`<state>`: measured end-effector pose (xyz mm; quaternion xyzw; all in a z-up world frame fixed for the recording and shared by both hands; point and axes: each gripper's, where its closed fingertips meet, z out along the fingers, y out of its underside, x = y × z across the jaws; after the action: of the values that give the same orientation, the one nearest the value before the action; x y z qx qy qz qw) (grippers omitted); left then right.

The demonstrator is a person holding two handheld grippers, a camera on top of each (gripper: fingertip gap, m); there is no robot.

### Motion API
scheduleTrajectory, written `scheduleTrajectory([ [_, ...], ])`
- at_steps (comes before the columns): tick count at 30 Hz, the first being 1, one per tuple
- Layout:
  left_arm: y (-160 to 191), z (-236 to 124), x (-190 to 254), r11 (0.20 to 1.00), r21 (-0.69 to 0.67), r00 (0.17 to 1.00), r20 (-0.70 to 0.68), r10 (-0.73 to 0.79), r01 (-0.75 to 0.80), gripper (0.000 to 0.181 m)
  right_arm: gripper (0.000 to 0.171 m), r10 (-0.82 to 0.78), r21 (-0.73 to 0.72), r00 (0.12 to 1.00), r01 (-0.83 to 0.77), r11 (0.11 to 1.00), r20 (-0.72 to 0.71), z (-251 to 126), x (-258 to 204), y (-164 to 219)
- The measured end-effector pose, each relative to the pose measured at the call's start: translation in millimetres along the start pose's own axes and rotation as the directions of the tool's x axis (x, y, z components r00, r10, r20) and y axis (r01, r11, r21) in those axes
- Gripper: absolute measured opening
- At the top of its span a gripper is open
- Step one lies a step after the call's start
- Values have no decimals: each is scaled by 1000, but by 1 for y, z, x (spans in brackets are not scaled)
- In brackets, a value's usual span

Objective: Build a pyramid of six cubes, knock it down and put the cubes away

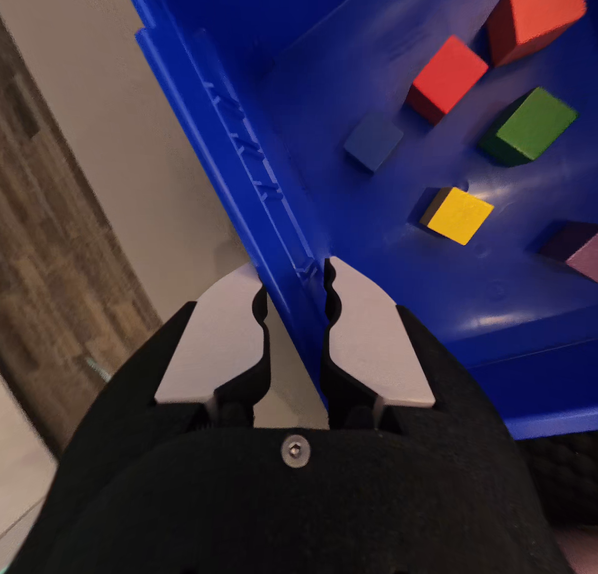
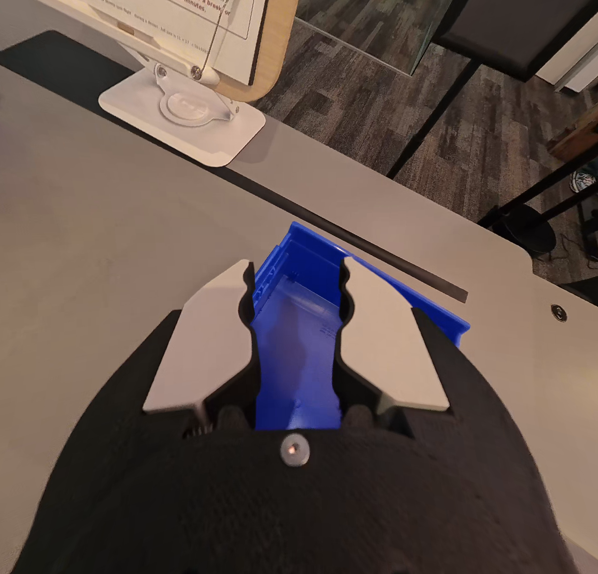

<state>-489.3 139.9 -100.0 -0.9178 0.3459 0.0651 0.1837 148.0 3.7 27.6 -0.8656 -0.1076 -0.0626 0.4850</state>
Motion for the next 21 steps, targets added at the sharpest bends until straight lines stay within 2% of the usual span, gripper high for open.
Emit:
scheduleTrajectory([
  [2, -6, 0, 3, 998, 63, 998, -58, -12, 15, 27, 51, 0, -15, 1000, 0, 1000, 17, 5, -4, 3],
  [5, -16, -7, -7, 989, 143, 999, -16, -43, 45, 21, 52, -9, -47, 1000, 10, 999, 21, 14, -7, 10],
  [7, -28, -25, -14, 967, 238, 996, 4, -89, 85, 23, 52, -27, -66, 1000, 28, 997, 12, 18, -8, 13],
  [10, -40, -71, -16, 922, 370, 991, 30, -133, 113, 34, 53, -50, -74, 999, 50, 996, 1, 19, -10, 13],
  [11, -42, -88, -4, 909, 406, 995, -7, -100, 94, 35, 53, -55, -69, 998, 55, 996, 1, 19, -11, 12],
  [13, -41, -112, 46, 888, 460, 984, -163, 75, 9, 38, 53, -54, -58, 998, 54, 997, 13, 18, -13, 10],
  [15, -26, -115, 95, 879, 449, 916, -265, 300, -158, 42, 53, -45, -52, 999, 47, 998, 26, 19, -15, 10],
  [17, -10, -97, 114, 863, 371, 864, -238, 444, -342, 40, 53, -39, -59, 999, 41, 997, 34, 20, -15, 12],
  [19, 4, -77, 123, 880, 241, 841, -272, 467, -410, 37, 53, -36, -65, 999, 39, 997, 34, 20, -14, 14],
  [21, 9, -65, 134, 902, 148, 827, -360, 432, -406, 38, 53, -29, -63, 999, 31, 998, 38, 19, -14, 14],
])
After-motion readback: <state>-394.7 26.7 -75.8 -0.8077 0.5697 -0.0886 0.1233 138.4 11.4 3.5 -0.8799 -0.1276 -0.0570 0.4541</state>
